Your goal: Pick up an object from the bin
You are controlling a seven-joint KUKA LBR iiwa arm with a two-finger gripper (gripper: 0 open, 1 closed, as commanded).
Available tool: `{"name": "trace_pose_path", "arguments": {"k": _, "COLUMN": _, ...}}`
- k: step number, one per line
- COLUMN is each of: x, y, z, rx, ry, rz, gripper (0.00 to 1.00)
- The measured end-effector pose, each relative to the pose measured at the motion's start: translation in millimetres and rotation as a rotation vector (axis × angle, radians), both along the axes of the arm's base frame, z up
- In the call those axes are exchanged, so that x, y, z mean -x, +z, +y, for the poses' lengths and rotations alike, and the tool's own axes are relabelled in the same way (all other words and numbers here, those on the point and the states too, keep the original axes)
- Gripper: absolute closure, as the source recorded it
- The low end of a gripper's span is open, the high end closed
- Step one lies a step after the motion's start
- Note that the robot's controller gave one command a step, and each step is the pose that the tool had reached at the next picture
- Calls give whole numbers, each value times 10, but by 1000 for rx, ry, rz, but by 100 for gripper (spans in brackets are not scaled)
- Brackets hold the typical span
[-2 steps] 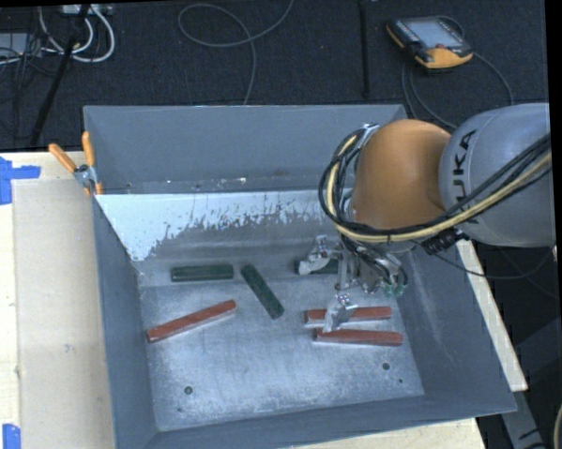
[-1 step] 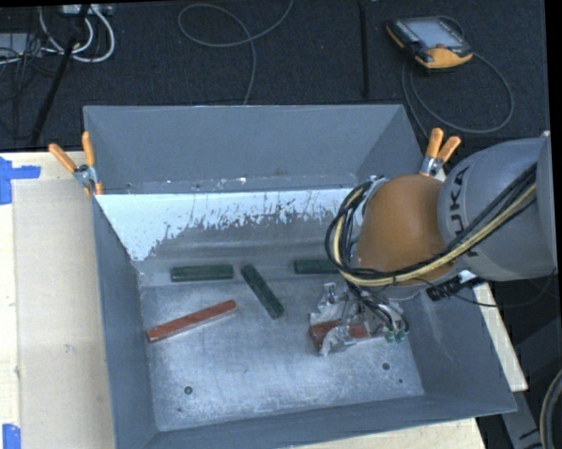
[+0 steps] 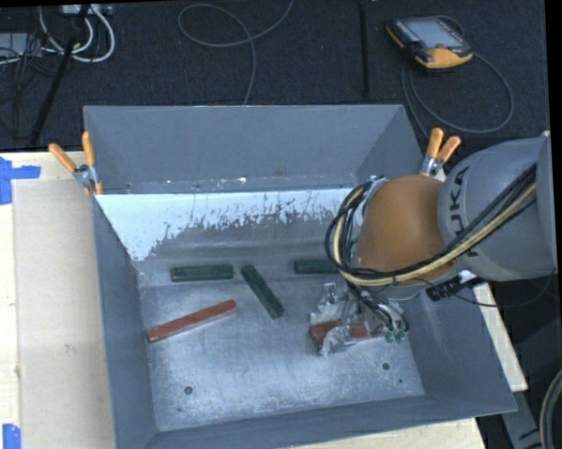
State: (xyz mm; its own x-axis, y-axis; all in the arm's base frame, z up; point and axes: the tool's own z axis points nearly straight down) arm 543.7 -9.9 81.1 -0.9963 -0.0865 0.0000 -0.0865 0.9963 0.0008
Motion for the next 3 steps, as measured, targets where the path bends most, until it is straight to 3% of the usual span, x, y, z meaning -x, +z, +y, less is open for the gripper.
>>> {"name": "trace_pose_path", "arguments": {"k": 1, "x": -274, "y": 224, "z": -370, "rx": -3, "ry": -22, "rz": 3, "gripper": 100}}
{"name": "trace_pose_path", "arguments": {"k": 2, "x": -182, "y": 262, "z": -708, "rx": 0, "ry": -155, "rz": -3, "gripper": 100}}
{"name": "trace_pose_path", "arguments": {"k": 3, "x": -197, "y": 366, "z": -851, "rx": 0, "ry": -209, "rz": 5, "gripper": 100}}
